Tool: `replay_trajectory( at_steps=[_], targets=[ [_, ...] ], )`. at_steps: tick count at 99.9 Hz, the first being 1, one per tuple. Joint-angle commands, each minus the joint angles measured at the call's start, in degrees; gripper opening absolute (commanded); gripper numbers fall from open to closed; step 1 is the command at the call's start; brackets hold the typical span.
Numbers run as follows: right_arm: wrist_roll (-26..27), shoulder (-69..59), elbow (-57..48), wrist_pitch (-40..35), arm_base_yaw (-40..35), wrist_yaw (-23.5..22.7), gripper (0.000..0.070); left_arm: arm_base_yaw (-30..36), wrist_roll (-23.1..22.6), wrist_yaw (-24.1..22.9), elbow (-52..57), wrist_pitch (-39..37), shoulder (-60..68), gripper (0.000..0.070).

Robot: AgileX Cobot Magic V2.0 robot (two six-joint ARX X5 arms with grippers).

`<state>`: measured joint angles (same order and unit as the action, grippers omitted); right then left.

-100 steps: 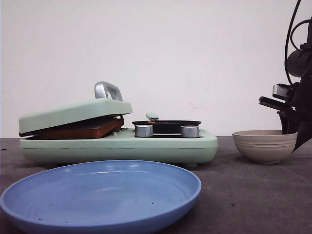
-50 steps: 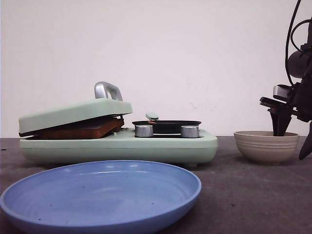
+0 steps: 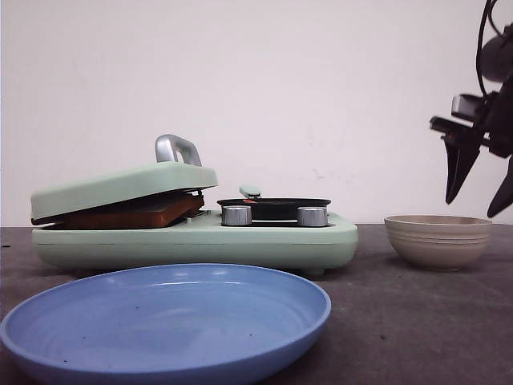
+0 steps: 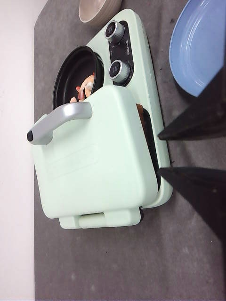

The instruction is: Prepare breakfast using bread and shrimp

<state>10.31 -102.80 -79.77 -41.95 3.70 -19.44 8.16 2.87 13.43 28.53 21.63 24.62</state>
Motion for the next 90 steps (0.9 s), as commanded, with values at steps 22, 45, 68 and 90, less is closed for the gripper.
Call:
replay_trajectory(
  at_steps=[22, 45, 68, 90],
  targets=[
    [-1.77, 7.87, -0.81, 0.90, -0.20, -0.07, 0.0358, 0.15, -0.57, -0.13, 0.22, -0.50, 0.11, 0.0011],
    [-1.79, 15.67, -0.81, 2.05, -1.18, -0.09, 0.0199, 0.15, -0.52, -0.13, 0.22, -0.50, 0.11, 0.0011],
    [-3.87, 22.32, -0.79, 4.57, -5.11, -0.07, 0.0003, 0.15, -0.50, -0.11, 0.22, -0.50, 0.11, 0.0011],
    [-6.58, 29.53, 2.86, 10.91, -10.08, -0.04, 0.0003, 0.15, -0.44, -0.11, 0.22, -0.46, 0.09, 0.0010]
  ],
)
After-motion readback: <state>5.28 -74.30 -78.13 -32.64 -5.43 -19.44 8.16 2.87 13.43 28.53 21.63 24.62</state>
